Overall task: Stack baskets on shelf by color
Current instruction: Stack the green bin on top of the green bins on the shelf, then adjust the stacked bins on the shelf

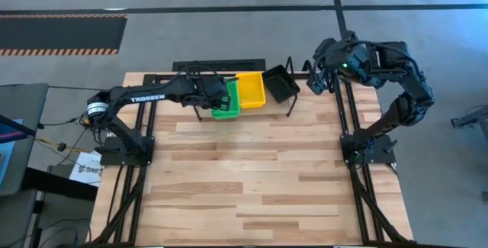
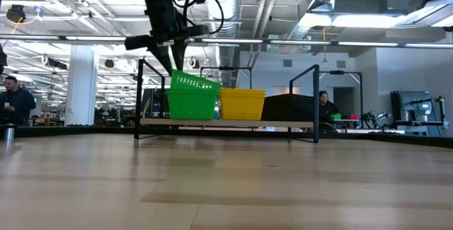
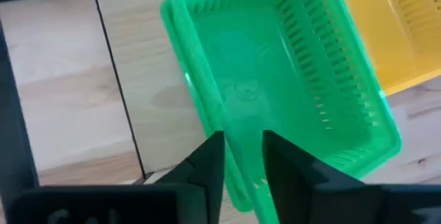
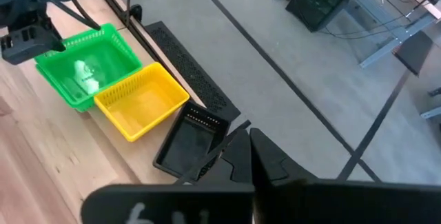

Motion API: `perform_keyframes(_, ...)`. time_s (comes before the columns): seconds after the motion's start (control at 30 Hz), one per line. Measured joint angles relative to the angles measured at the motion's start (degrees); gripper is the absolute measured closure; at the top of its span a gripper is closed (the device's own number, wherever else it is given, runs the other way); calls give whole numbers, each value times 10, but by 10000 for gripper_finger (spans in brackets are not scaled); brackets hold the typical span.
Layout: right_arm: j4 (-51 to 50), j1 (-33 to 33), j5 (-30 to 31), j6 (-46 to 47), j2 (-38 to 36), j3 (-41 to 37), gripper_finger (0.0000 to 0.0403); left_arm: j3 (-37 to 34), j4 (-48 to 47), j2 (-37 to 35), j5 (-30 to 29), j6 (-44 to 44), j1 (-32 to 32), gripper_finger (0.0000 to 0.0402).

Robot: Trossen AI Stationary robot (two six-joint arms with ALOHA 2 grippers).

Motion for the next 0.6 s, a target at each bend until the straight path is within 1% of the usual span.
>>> perform_keyframes(0.2, 0, 0, 0, 1, 0, 0, 402, 24, -24, -2, -2, 11, -2, 279)
perform_keyframes(0.3, 0, 0, 0, 6, 0, 0, 402, 52, -46, -8, -29, 27, -14, 272)
perform_keyframes(0.43, 0, 0, -17, 14, 0, 0, 402, 108, -109, -25, -101, 31, -60, 276)
perform_keyframes(0.53, 0, 0, -28, 17, -2, -14, 402, 155, -183, -39, -177, 23, -124, 285)
perform_keyframes(0.6, 1, 0, -29, 32, -7, -42, 402, 182, -250, -53, -228, -9, -172, 292)
